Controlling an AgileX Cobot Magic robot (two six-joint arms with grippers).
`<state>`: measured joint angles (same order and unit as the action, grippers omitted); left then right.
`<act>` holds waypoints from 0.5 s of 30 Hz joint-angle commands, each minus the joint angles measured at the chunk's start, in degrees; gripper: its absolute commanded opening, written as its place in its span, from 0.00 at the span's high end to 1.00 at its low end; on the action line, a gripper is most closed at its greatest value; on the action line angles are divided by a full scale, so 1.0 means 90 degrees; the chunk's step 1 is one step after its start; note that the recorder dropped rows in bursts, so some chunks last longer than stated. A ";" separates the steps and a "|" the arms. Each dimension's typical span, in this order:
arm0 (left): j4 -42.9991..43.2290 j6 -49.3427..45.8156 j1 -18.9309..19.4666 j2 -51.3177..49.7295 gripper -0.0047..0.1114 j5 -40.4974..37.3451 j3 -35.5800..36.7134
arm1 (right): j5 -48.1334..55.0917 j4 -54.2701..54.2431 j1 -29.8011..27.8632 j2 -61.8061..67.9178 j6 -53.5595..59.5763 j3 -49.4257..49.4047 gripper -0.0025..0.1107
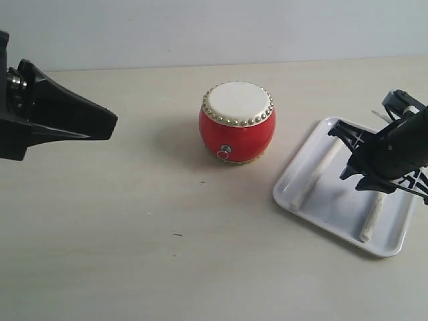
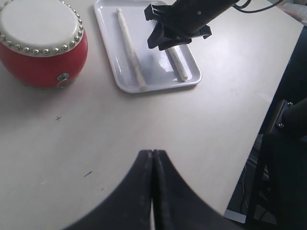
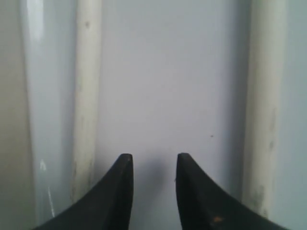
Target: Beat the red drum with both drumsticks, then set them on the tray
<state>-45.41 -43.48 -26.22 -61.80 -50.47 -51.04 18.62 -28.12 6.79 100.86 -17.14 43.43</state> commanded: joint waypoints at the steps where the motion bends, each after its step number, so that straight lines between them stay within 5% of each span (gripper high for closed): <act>1: -0.0096 0.0027 0.0024 0.0045 0.96 -0.0009 -0.0031 | -0.0285 -0.0201 0.0171 -0.0005 0.0176 0.0075 0.70; 15: -0.0096 0.0027 0.0024 0.0045 0.96 -0.0035 -0.0031 | 0.0077 -0.0177 0.0171 -0.0005 0.0299 0.0628 0.70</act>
<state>-45.41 -43.48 -26.22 -61.80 -50.61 -51.04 18.95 -29.94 8.13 100.86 -15.19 48.56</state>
